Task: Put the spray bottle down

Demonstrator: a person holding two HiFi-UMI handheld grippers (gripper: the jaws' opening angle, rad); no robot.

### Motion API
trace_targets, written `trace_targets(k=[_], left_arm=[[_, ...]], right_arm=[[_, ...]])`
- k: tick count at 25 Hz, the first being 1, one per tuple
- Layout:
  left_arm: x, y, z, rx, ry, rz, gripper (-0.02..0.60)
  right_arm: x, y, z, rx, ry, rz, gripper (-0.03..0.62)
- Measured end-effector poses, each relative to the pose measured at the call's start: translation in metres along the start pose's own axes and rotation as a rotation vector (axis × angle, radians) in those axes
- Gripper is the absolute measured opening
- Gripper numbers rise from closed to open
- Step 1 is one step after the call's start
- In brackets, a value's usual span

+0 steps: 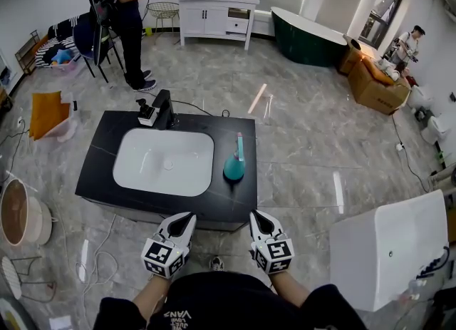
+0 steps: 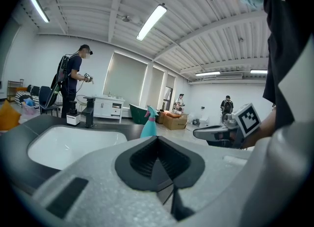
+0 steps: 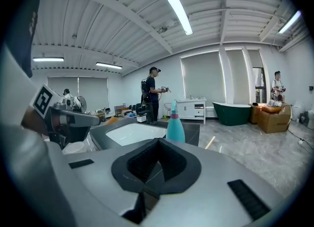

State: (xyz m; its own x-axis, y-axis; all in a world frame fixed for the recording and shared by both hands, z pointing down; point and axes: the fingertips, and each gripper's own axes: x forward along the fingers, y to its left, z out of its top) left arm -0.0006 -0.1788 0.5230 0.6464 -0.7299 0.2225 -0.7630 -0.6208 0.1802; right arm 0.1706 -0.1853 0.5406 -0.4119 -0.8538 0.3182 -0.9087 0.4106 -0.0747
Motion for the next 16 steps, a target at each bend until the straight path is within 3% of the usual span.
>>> trace_targets(k=[16], left_arm=[[-0.0015, 0.0027, -0.0002, 0.006, -0.004, 0.021, 0.011]], right_arm=[[0.0065, 0.0004, 0.0040, -0.011, -0.007, 0.012, -0.002]])
